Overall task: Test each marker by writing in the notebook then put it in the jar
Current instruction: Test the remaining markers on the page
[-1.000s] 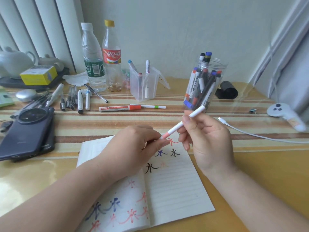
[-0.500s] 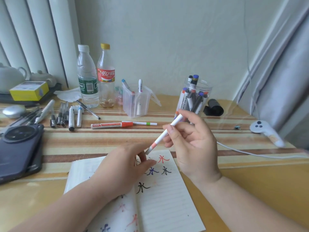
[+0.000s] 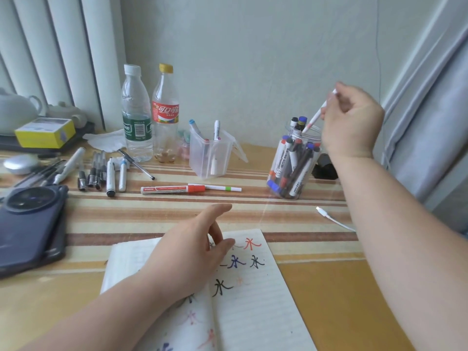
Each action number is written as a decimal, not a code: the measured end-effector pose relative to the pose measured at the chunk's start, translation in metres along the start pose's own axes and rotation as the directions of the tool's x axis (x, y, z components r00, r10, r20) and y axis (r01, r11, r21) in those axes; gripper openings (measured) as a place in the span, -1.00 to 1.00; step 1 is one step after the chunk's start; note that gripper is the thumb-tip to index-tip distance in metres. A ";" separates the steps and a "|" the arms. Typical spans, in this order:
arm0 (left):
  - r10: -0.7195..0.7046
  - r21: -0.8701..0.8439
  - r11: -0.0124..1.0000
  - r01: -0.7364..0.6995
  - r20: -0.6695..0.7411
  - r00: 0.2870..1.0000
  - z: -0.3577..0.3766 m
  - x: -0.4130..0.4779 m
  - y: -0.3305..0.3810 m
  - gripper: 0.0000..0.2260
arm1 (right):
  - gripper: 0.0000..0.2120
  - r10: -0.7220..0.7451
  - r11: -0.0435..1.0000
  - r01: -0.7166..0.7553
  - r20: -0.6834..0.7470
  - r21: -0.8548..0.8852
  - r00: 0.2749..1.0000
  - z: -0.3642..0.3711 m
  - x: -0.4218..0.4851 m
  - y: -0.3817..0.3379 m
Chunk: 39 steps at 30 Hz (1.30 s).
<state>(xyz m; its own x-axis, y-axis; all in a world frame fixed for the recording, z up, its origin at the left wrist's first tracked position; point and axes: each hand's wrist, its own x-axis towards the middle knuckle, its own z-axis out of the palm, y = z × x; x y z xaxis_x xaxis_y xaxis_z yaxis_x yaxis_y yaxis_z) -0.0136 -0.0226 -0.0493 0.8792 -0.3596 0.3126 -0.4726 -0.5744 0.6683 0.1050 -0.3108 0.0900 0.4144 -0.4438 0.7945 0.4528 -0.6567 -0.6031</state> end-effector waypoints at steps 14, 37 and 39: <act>-0.024 0.056 0.998 0.023 0.015 1.000 0.003 0.003 -0.002 -0.74 | -0.63 0.290 0.724 0.068 0.393 -0.686 0.873 0.002 -0.023 0.003; -0.046 0.007 0.999 0.047 -0.042 0.998 -0.003 0.001 0.001 -0.74 | -0.68 0.202 0.825 0.491 0.957 -0.280 0.206 0.125 -0.161 -0.060; -0.044 -0.001 0.999 0.044 -0.049 0.998 -0.004 0.000 0.001 -0.74 | -0.76 0.287 0.793 0.501 0.938 -0.346 0.193 0.117 -0.157 -0.067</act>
<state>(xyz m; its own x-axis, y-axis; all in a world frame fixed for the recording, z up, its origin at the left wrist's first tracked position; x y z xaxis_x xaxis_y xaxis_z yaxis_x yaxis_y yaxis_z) -0.0141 -0.0205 -0.0460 0.9012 -0.2971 0.3156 -0.4332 -0.5894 0.6819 0.1023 -0.1256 -0.0028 0.9507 0.2979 -0.0866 0.2939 -0.9542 -0.0560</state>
